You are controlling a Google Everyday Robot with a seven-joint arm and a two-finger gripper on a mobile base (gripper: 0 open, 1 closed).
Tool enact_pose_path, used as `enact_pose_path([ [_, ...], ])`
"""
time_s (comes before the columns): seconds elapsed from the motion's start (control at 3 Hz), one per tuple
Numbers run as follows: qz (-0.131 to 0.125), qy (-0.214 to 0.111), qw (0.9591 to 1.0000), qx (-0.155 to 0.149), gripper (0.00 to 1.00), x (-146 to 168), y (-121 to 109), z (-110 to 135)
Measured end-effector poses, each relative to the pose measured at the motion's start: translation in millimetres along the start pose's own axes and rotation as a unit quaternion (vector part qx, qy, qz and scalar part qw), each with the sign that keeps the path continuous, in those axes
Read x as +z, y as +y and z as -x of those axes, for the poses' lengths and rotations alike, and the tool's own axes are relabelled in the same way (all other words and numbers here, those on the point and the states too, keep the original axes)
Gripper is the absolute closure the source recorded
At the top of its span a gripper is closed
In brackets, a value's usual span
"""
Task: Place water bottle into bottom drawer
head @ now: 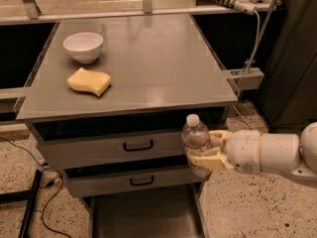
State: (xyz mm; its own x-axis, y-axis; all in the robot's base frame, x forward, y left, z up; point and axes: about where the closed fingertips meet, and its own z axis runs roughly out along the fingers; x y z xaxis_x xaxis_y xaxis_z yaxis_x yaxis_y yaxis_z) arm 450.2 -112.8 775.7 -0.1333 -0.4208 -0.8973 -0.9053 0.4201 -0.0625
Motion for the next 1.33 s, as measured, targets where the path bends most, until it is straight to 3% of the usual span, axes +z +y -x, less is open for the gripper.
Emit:
enact_pose_path([
  [0.33, -0.023, 0.04, 0.9987, 0.021, 1.0, 26, 7, -52],
  [0.67, -0.058, 0.044, 0.997, 0.025, 1.0, 49, 10, -100],
  [1.0, -0.089, 0.03, 0.9956, -0.004, 1.0, 68, 11, -138],
  [1.33, -0.087, 0.011, 0.9958, -0.025, 1.0, 89, 15, -176],
])
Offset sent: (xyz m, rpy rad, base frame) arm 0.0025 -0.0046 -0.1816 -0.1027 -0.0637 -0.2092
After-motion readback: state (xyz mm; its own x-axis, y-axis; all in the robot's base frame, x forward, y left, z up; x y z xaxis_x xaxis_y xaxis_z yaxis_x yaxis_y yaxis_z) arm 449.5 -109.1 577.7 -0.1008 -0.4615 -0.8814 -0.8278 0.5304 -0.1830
